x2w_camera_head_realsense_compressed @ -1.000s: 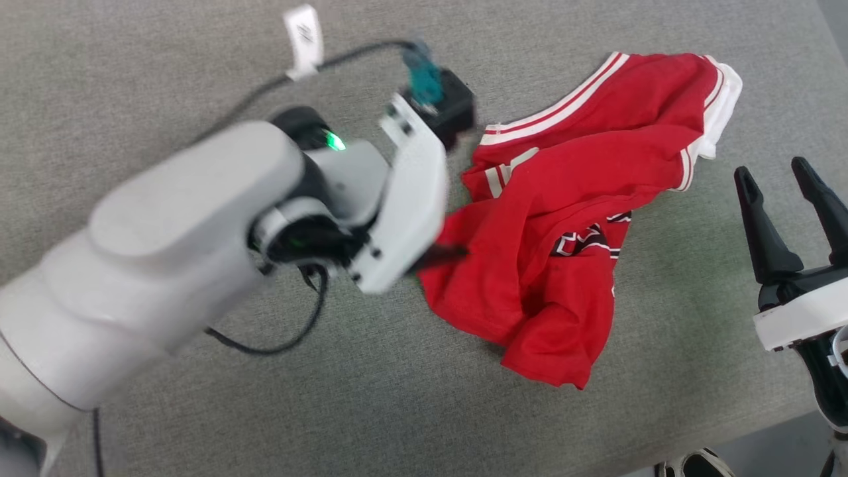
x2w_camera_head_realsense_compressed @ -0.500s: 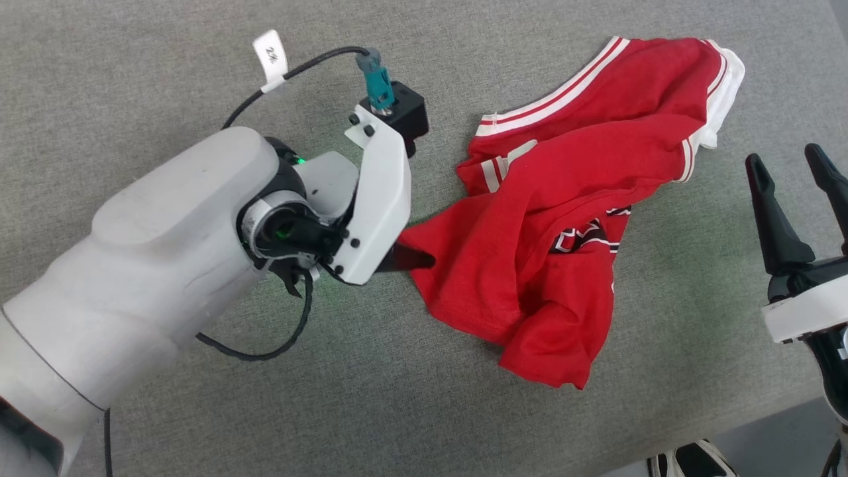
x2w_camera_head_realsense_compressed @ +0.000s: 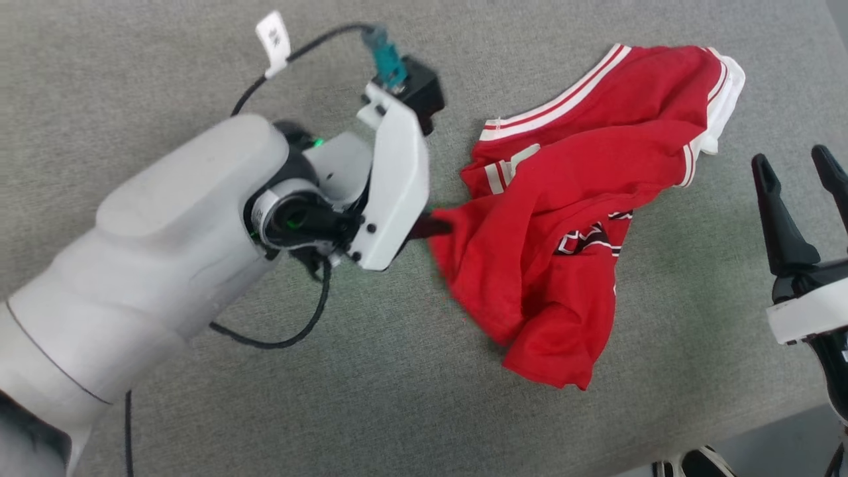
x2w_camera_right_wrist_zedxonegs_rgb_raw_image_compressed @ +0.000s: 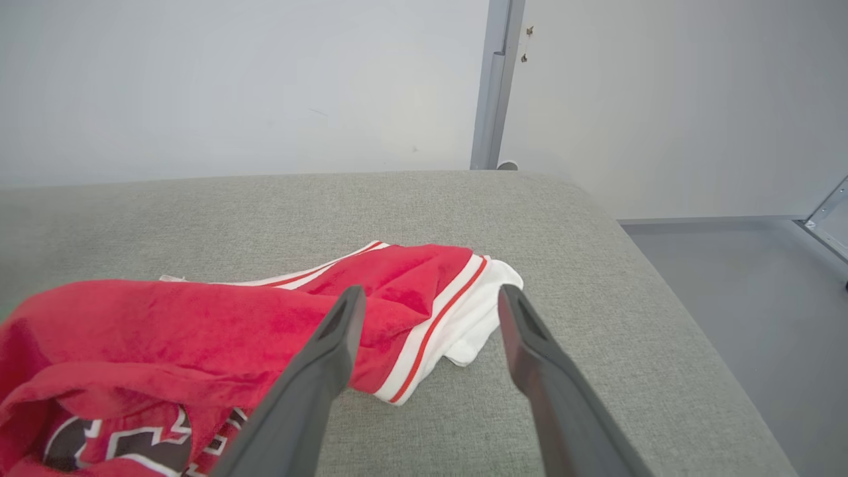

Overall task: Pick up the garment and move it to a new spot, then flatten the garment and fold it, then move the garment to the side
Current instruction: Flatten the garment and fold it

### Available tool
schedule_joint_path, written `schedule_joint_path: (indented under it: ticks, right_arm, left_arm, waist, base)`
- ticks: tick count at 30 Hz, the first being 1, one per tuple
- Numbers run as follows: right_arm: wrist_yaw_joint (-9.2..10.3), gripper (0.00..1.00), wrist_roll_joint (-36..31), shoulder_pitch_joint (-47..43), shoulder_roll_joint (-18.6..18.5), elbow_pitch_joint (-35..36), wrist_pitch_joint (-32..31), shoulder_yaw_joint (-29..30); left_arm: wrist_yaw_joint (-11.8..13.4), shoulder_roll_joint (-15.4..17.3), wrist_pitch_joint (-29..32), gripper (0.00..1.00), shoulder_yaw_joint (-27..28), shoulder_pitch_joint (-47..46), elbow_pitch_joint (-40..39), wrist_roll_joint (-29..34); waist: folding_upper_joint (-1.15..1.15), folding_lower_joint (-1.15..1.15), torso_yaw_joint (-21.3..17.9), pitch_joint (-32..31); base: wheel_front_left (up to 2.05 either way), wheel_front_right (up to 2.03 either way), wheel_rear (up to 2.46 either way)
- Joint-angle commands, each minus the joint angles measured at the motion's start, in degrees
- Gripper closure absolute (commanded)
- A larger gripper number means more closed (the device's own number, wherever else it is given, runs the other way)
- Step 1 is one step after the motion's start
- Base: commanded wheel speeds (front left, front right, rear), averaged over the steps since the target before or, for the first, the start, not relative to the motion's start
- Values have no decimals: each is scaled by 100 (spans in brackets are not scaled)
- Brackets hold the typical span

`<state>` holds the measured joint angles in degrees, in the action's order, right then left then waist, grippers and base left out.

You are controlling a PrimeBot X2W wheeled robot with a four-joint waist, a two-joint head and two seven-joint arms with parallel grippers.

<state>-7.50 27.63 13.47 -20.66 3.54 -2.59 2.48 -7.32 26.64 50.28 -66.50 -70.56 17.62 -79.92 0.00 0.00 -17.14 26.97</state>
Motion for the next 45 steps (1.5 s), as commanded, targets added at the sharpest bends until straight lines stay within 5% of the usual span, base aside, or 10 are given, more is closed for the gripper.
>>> schedule_joint_path:
  ticks: [1,5,11,20,21,22,23,34,45]
  right_arm:
    - [2,0,-28,-26,5,13,-1,34]
    - [2,0,-12,-147,-5,30,-33,191]
    - [2,0,37,-201,34,148,-102,561]
    - [2,0,56,-23,183,113,-55,569]
    - [2,0,52,-19,199,93,-40,551]
    - [2,0,52,-20,211,77,-30,552]
    - [2,0,59,-22,225,66,-15,555]
    - [2,0,67,-198,228,-35,17,571]
    - [1,0,137,-97,274,-83,121,453]
  left_arm:
    - [-21,-24,-46,100,48,-74,-58,-118]
    - [-23,-112,-138,100,299,-94,-990,-482]
    - [66,-684,-278,100,167,179,-1929,-603]
    - [43,-1738,-773,99,-395,715,-476,-135]
    - [31,-1822,-895,59,-397,738,-239,-53]
    - [28,-1869,-986,4,-407,722,-40,39]
    - [13,-1917,-1046,0,-432,682,123,112]
    - [-21,-1663,-996,0,-139,-276,470,161]
    - [123,-1988,-475,0,-350,-433,1681,179]
  waist:
    - [0,0,35,-47]
    - [0,0,128,-195]
    - [0,0,179,-197]
    - [0,0,-146,-28]
    - [0,0,-178,-27]
    - [0,0,-198,-31]
    - [0,0,-211,-33]
    - [0,0,-139,-272]
    - [0,0,-299,-99]
  base:
    - [0,0,0]
    - [0,0,0]
    - [0,0,0]
    - [0,0,0]
    - [0,0,0]
    - [0,0,0]
    - [0,0,0]
    - [0,0,0]
    - [0,0,0]
